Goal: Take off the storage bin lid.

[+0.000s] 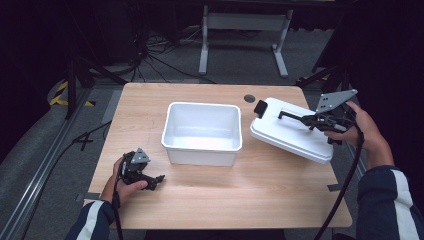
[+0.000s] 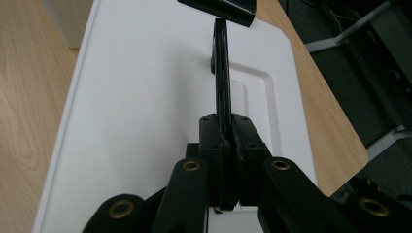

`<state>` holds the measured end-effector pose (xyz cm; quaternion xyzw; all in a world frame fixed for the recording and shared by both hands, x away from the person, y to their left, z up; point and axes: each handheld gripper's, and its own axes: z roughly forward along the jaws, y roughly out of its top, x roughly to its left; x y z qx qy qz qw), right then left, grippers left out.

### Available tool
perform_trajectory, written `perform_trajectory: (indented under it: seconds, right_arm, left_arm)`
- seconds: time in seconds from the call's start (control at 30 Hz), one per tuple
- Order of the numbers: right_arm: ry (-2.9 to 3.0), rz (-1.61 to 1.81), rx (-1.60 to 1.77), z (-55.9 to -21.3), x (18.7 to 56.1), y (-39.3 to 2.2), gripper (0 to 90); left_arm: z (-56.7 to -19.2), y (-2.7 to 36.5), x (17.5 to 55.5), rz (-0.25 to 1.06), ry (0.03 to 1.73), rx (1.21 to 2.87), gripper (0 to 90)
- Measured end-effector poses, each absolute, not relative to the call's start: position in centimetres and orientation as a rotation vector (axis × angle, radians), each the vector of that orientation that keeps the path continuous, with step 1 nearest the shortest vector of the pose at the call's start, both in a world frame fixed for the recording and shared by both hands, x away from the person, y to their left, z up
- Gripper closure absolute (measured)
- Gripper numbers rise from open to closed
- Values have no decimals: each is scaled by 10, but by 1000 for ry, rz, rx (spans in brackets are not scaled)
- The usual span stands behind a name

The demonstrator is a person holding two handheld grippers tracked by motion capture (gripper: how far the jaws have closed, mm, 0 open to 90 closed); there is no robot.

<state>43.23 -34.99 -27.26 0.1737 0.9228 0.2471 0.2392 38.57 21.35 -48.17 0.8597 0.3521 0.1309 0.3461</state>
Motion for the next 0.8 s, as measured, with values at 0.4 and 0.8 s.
perform_trajectory:
  seconds: [0.4, 0.8]
  right_arm:
    - [2579, 638, 557, -318, 453, -347, 853]
    - [2610, 625, 591, -351, 470, -335, 852]
  left_arm:
    - [-482, 214, 386, 337, 914, 2233, 5]
    - [-482, 214, 386, 339, 911, 2232, 5]
